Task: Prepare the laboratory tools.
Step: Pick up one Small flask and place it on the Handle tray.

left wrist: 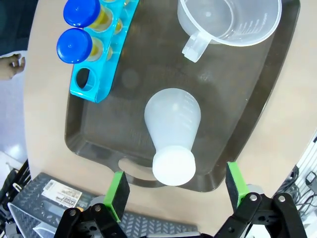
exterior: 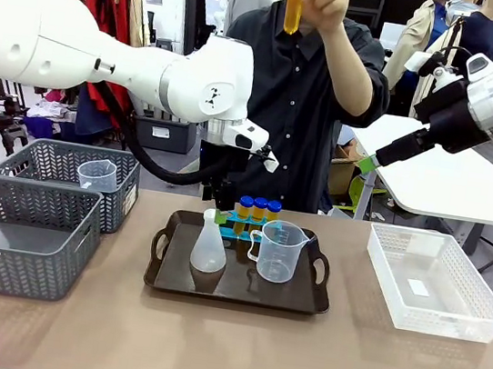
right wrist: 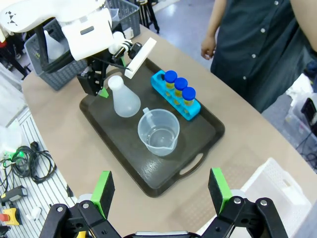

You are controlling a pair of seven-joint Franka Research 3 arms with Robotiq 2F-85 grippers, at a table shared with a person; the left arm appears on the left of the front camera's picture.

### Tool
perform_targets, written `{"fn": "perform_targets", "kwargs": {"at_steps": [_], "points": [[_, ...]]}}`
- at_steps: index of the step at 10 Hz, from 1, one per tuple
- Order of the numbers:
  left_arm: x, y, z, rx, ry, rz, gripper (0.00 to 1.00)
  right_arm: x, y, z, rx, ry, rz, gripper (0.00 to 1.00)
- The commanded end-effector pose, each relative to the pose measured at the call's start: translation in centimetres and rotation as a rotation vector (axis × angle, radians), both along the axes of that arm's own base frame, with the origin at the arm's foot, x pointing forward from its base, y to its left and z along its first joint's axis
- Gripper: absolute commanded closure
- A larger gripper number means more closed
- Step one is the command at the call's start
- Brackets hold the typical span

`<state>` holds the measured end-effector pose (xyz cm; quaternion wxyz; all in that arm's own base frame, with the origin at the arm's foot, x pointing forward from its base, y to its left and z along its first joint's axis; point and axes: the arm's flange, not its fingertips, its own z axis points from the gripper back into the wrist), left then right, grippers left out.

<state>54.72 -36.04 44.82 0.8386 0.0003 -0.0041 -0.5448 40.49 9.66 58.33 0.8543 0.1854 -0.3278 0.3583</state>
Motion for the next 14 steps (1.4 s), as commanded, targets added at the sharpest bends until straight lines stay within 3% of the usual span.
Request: {"fn": "perform_targets", "kwargs": {"at_steps": [1, 10, 11, 12, 14], "points": [[0.0, 0.0, 0.0, 0.0, 0.0, 0.0, 0.0, 0.0, 0.0, 0.1, 0.015, 0.002, 0.005, 0.0], [0.1, -0.2, -0.2, -0.001, 0.002, -0.002, 0.0, 0.0, 0.0, 0.1, 0.015, 0.002, 0.005, 0.0], [-0.7, 0.1, 1.0, -0.045, 0.05, -0.086, 0.0, 0.0, 0.0, 0.1, 0.015, 0.002, 0.005, 0.0], [-0.6, 1.0, 2.3, -0.077, 0.053, -0.122, 0.0, 0.0, 0.0, 0.1, 0.015, 0.002, 0.005, 0.0], [-1.9, 3.0, 5.4, -0.148, 0.052, -0.133, 0.0, 0.0, 0.0, 0.1, 0.015, 0.002, 0.005, 0.0]]}}
